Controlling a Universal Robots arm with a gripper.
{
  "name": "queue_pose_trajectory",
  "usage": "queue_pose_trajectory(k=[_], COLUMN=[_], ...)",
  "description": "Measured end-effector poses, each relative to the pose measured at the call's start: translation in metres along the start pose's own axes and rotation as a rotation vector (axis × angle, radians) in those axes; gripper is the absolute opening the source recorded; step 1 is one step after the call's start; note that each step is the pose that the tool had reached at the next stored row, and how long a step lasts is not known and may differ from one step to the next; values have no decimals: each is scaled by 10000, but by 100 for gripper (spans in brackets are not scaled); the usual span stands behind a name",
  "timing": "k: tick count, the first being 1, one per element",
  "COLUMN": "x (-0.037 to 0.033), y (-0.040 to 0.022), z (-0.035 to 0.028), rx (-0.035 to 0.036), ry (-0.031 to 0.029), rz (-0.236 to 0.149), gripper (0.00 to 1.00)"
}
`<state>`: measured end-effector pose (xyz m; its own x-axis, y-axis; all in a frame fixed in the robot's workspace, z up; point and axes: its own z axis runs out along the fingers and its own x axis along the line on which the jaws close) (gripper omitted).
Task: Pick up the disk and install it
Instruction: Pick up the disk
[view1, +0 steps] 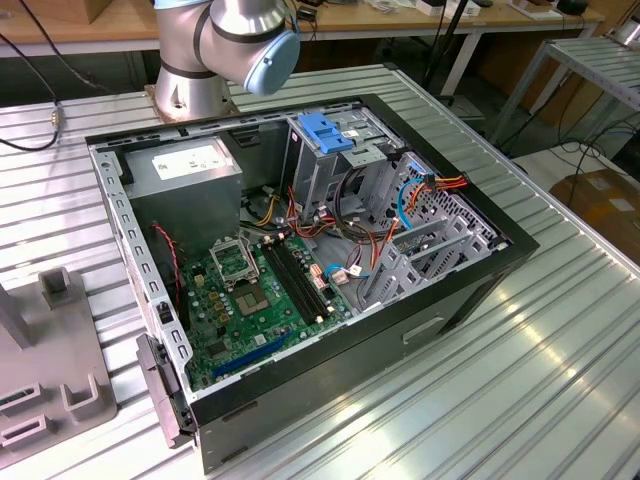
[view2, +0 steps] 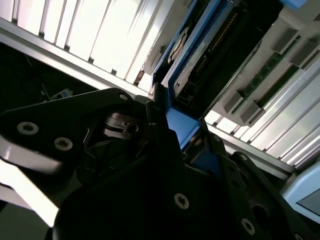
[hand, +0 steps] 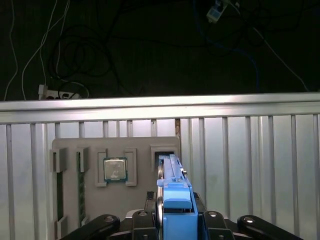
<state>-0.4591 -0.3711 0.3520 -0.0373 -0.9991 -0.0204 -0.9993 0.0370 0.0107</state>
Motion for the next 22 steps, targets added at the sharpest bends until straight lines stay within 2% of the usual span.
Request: queue_pose_trajectory(k=[11,22], x=[-2,-6], y=[1,4], z=[-119,-301], rx=[0,1], ry=[0,0], rz=[0,0], gripper=[37,37])
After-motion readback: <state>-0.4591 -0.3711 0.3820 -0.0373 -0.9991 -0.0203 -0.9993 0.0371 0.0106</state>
